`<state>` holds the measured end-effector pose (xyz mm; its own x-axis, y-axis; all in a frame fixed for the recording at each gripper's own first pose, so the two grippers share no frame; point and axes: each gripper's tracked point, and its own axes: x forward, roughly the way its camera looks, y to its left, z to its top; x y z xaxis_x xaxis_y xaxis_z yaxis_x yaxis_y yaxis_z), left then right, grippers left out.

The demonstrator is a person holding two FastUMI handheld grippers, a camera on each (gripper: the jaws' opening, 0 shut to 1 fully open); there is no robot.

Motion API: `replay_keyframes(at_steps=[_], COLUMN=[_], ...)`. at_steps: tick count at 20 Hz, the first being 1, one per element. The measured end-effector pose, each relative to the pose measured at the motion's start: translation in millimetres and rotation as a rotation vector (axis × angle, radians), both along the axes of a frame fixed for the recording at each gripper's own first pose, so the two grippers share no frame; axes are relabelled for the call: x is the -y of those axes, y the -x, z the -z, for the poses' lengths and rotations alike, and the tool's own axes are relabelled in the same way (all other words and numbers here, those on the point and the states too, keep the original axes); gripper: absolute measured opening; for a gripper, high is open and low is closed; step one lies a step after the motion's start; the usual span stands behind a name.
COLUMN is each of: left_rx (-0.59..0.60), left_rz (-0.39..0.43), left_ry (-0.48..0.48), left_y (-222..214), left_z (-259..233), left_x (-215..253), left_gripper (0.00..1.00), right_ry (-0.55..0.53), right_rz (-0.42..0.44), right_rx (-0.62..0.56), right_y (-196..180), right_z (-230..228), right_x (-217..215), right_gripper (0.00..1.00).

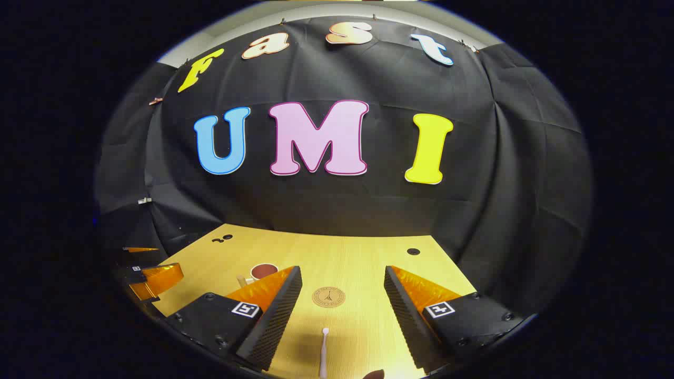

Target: Put the toothbrush and toothpaste on the desktop into the cup, then pick up the cup and place it on the coaster on the desktop.

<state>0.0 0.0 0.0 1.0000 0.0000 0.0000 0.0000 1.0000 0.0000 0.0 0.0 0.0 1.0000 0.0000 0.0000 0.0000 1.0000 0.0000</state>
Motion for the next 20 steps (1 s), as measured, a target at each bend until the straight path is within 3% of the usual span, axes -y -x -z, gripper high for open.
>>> replay_keyframes(at_steps=[14,20], left_rx=[-0.046,-0.164], left_rz=[0.008,0.026], left_ry=[-0.013,0.001], left_y=[-16.7,-38.0], left_z=[8.6,44.1], left_x=[8.8,12.1], left_gripper=[0.96,0.96], right_ry=[0.024,0.029], right_rz=[-0.013,-0.009], right_rx=[-0.026,-0.048], right_y=[-8.4,-7.6], right_z=[9.9,18.3], right_x=[5.2,10.6], right_gripper=[0.97,0.97])
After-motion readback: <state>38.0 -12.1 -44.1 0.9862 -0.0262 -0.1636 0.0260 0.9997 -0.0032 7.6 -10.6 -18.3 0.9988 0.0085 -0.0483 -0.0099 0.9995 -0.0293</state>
